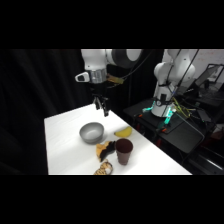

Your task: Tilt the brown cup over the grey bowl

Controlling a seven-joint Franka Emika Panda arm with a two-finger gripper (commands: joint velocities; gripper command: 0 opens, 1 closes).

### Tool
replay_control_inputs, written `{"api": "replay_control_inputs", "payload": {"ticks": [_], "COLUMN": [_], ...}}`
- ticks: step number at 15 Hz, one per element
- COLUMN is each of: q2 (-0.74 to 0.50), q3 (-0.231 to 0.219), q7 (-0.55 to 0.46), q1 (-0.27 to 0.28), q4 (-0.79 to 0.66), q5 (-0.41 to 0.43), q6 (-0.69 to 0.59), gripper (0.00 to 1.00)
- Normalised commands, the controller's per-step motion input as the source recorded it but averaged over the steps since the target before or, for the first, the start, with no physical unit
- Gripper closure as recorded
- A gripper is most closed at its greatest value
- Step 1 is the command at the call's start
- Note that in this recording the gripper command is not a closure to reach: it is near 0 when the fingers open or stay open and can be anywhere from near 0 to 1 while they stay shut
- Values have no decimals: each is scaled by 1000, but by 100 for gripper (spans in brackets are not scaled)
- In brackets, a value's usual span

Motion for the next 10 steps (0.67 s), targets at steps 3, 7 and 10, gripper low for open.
{"api": "replay_control_inputs", "payload": {"ticks": [3,7,10], "q2": [-35,-78,-43], "q3": [41,114,150], "q7": [1,73,129], "q1": [3,96,155], "q4": [5,4,-18], "q5": [9,21,44], "q6": [-50,-71,5], "gripper": [0,0,0]}}
